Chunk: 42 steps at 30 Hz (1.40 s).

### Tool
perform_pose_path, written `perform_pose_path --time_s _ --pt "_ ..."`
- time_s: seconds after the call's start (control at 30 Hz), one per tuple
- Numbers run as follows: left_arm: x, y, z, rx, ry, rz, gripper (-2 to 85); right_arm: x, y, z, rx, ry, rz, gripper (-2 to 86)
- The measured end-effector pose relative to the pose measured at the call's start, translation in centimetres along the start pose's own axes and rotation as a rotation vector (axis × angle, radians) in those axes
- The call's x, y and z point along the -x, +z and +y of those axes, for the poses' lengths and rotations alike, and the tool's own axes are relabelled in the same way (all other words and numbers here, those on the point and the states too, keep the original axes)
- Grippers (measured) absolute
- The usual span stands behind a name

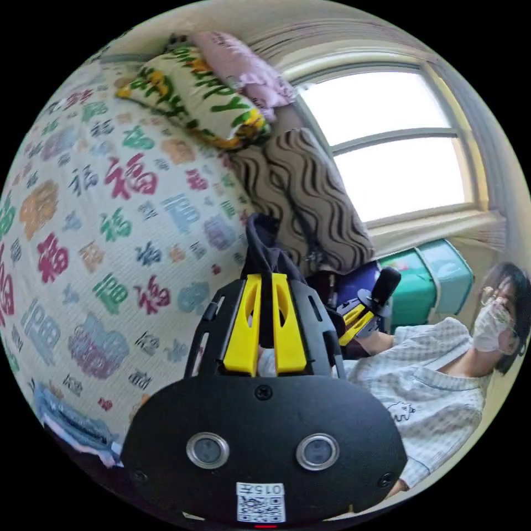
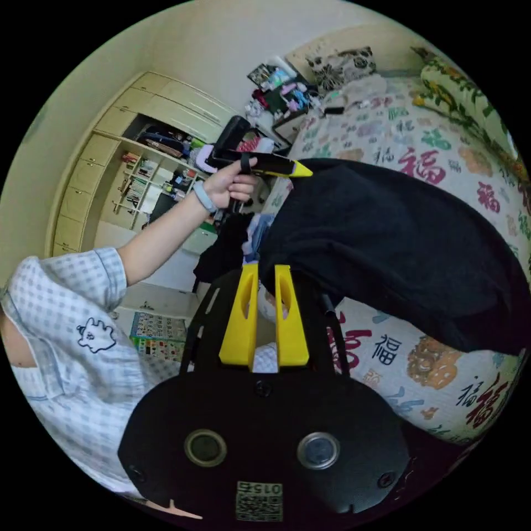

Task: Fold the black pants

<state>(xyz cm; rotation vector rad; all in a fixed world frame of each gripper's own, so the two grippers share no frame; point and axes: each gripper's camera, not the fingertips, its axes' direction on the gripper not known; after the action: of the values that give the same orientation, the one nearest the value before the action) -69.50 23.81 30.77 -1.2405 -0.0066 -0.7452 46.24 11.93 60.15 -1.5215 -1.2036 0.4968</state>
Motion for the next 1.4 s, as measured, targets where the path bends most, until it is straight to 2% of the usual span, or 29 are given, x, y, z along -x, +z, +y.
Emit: perform_pose_path --time_s 0.1,0.17,0.27,0.37,0.47,0.63,0.7,0.83,0.93,0.97,1.07,1.17,1.4 --pt "10.5 3.8 5.5 0.059 -0.286 -0.192 2.4 -2.9 5.6 -1.6 0.091 0.138 -0.181 5.7" --pt "14.2 5.3 9.4 0.004 -0.412 -0.259 3.4 -4.3 6.3 -2.3 0.098 0.209 -0.174 7.1" --pt "17.5 9.1 16.2 -0.126 -0.538 -0.124 7.4 -7.7 5.5 -3.4 0.097 0.341 -0.146 8.6" --pt "19.0 14.6 22.4 -0.208 -0.644 -0.067 9.2 -11.2 3.7 -5.5 0.084 0.453 -0.096 8.5" --pt "20.2 20.6 25.7 -0.246 -0.697 0.015 10.9 -11.3 2.5 -11.5 0.096 0.362 -0.03 9.2" --pt "19.7 27.9 26.7 -0.284 -0.657 0.059 12.1 -6.7 6.8 -27.1 0.213 0.115 0.034 13.6" --pt "19.0 30.4 26.8 -0.271 -0.637 0.011 12.1 -3.8 10.6 -34.6 0.241 0.031 0.123 13.6" --pt "18.5 32.8 26.7 -0.293 -0.641 -0.065 12.4 -1.4 17.5 -42.6 0.408 0.016 0.213 13.5" --pt "18.7 34.1 26.4 -0.312 -0.674 -0.065 12.2 -0.6 20.8 -46.4 0.525 0.009 0.384 10.9" --pt "18.8 34.6 26.2 -0.294 -0.677 -0.091 11.3 -0.1 20.7 -47.5 0.519 -0.01 0.472 8.7" --pt "19.6 35.7 26.0 -0.257 -0.668 -0.13 6.9 0.2 19.3 -49.7 0.51 -0.008 0.416 6.4" --pt "21.1 36.1 26.4 -0.254 -0.615 -0.003 1.0 0.6 16.2 -52.1 0.453 0.045 0.367 2.8" --pt "21.3 29.3 26.7 -0.374 -0.421 0.029 -0.5 8.1 9.1 -60.9 0.255 -0.143 0.429 1.3"
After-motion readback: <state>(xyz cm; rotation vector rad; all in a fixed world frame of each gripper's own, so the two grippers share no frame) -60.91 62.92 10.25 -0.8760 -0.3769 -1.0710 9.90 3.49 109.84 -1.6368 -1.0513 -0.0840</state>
